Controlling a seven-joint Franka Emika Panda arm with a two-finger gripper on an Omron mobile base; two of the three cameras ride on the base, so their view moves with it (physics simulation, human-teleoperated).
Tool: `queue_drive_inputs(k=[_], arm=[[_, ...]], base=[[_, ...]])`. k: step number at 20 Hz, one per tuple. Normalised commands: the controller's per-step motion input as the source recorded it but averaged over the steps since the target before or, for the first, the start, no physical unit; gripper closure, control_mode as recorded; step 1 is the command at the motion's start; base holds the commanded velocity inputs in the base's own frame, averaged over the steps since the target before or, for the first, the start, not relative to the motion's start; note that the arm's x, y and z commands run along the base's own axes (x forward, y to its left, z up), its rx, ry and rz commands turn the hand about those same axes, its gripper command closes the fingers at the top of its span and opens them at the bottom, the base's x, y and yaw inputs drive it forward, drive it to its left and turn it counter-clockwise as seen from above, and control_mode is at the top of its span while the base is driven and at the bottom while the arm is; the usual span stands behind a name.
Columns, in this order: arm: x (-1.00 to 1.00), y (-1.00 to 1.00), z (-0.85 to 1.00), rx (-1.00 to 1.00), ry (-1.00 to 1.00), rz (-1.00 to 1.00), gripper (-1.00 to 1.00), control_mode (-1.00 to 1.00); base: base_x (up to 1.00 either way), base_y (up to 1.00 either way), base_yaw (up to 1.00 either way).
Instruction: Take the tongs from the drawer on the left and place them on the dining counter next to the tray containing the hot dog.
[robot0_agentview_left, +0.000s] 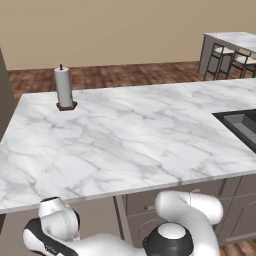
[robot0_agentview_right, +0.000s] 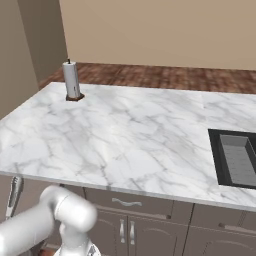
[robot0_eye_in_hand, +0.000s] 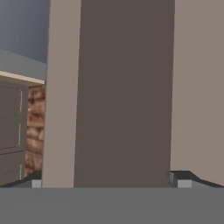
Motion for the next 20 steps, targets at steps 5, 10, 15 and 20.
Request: queue_drive_inputs(k=[5, 10, 15, 20], arm=[[-0.84, 0.26, -0.27, -0.01, 0.00, 0.00, -1.00, -1.00], [-0.63, 0.11, -0.12, 0.00, 0.00, 0.00, -1.00, -1.00], [-0.24, -0.03, 0.21, 0.00, 0.04, -0.03, -1.00, -1.00], [-0.37, -0.12, 0.41, 0.00, 0.01, -0.03, -1.00, -1.00]], base=[[0.00, 0.00, 0.00], [0.00, 0.00, 0.00], [0.00, 0.00, 0.00], [0.00, 0.00, 0.00]])
